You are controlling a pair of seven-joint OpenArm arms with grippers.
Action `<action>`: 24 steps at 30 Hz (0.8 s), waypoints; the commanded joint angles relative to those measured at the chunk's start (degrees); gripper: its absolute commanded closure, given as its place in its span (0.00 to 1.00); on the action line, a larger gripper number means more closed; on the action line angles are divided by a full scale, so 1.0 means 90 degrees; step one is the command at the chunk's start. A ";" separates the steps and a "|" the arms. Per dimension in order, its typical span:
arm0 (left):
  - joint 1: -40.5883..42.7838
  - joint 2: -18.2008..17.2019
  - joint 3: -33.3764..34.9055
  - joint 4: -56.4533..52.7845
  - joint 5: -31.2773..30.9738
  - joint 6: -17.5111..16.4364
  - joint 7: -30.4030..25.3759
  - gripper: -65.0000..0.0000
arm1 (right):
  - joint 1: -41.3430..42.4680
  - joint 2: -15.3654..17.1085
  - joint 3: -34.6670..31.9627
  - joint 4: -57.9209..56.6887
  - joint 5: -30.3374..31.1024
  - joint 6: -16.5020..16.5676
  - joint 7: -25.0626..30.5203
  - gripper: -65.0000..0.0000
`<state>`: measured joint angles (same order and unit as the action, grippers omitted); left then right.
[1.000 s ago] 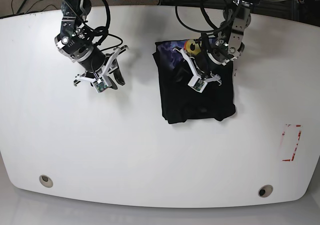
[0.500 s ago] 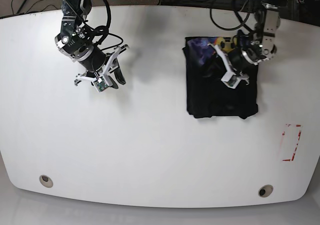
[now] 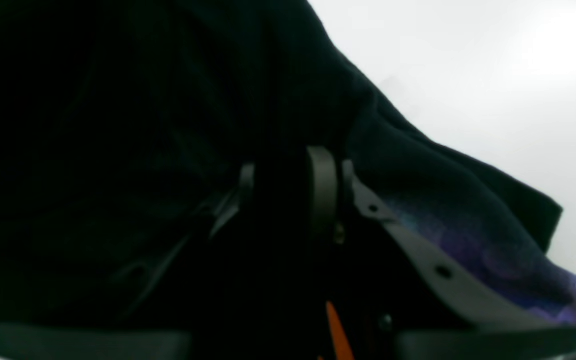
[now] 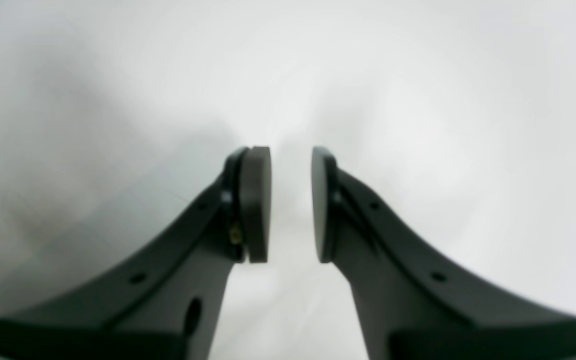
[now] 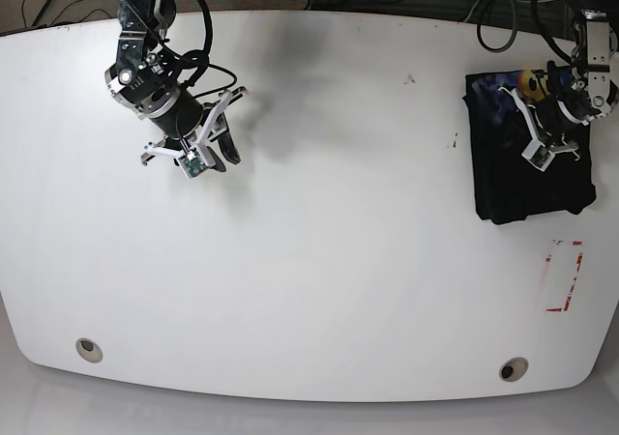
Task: Layout the t-shirt on the table in an organized manner, then fold the t-shirt properly
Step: 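Drag the folded bundle with the left gripper to the table's edge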
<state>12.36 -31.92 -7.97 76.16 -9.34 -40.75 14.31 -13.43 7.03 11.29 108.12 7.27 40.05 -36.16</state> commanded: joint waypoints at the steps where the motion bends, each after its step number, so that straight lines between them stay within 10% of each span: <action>1: 0.0067 -0.0277 -0.0018 -0.0262 0.0564 0.0084 0.0711 0.82 | 0.0042 -0.0004 0.0020 0.0153 0.0086 -0.0006 0.0165 0.80; 24: 0.0067 -0.0942 -0.0028 -0.0487 0.0545 0.0084 0.0701 0.82 | -0.0241 0.0045 0.0099 0.0202 0.0077 -0.0006 0.0174 0.80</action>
<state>12.25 -38.92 -8.25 72.40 -8.64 -40.36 15.42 -15.38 7.03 11.35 108.29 7.29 40.05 -36.01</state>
